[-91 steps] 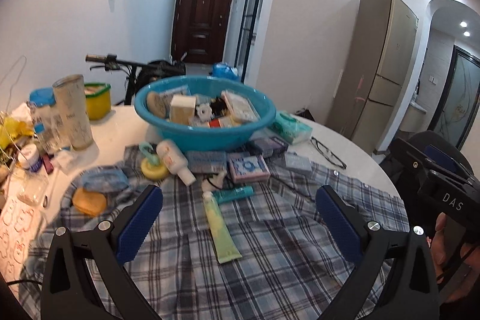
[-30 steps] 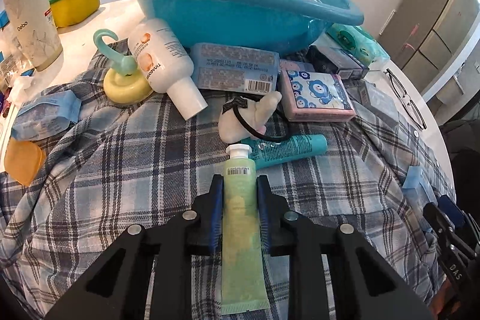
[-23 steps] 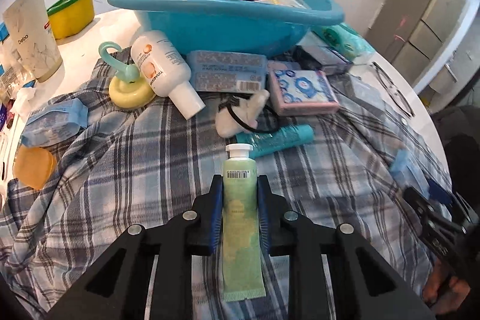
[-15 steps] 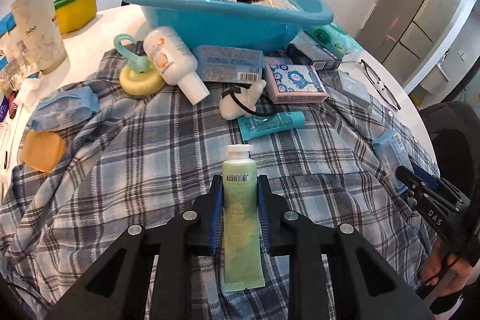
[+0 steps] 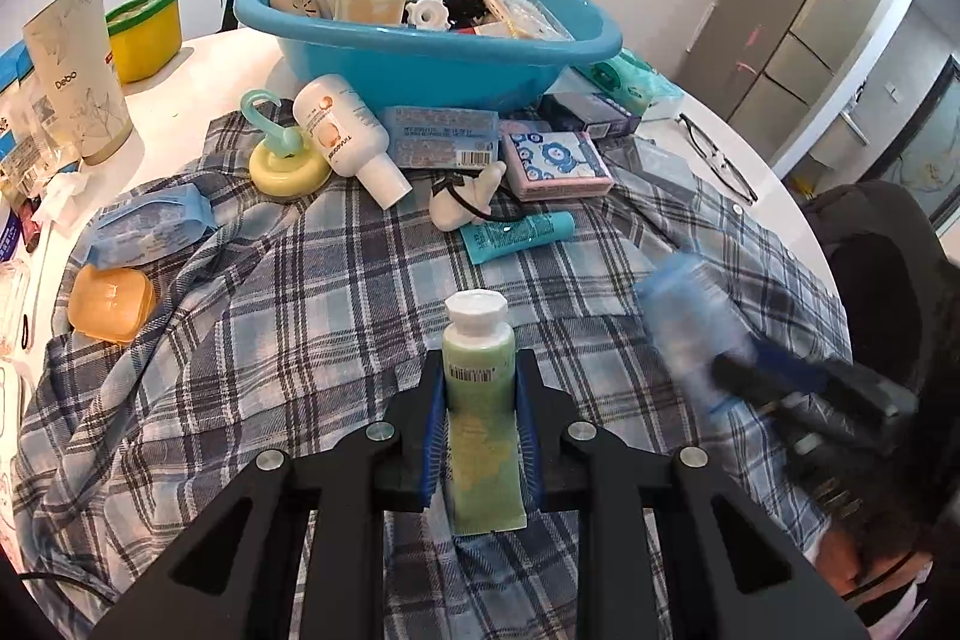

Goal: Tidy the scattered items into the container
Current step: 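Close the left tool on the green tube while the right tool closes on the blue packet, then lift the green tube with the left tool while the right tool lifts the blue packet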

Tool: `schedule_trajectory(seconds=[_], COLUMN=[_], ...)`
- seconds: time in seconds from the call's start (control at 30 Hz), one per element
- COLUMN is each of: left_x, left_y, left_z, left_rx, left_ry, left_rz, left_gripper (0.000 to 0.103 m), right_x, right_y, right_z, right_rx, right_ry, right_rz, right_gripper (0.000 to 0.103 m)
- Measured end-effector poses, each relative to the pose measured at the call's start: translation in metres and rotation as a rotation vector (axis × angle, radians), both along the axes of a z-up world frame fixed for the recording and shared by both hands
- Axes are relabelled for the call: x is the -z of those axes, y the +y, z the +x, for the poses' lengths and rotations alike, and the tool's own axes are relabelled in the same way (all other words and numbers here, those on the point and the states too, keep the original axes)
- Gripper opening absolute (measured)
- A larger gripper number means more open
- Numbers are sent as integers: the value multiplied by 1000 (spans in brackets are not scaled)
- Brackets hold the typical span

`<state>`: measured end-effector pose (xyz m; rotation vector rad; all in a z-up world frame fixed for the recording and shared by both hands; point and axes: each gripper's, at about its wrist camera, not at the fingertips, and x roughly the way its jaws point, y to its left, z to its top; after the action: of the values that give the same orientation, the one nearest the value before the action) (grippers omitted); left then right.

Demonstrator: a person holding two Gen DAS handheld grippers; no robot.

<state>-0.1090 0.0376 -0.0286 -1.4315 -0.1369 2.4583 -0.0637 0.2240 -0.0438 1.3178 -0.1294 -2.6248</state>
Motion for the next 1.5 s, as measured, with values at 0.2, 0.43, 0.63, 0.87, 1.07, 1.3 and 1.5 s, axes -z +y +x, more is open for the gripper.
schedule_trajectory(seconds=[0.2,0.43,0.63,0.87,1.07,1.3,1.5], left_x=[19,48,49,11,-32,-67,-86], left_y=[8,15,16,0,-21,-28,-31], left_z=[-12,-22,-21,-11,3,13,24], left_rx=[-26,-31,-33,-70,-103,-118,-122], left_ry=[-13,-49,-47,46,153,250,311], left_rz=[-11,-25,-33,-10,35,41,35], left_gripper=[23,23,23,23,23,23,23], right_x=[27,24,32,32,-4,-51,-76], right_y=[-19,-24,-36,-27,-11,-12,-18], right_z=[-2,-4,-6,-8,-7,0,5], right_rx=[-17,-76,-108,-49,26,33,45], right_ry=[-39,-22,-29,-33,62,179,255], right_rz=[45,90,138,117,69,43,52], right_gripper=[31,56,58,39,39,39,39])
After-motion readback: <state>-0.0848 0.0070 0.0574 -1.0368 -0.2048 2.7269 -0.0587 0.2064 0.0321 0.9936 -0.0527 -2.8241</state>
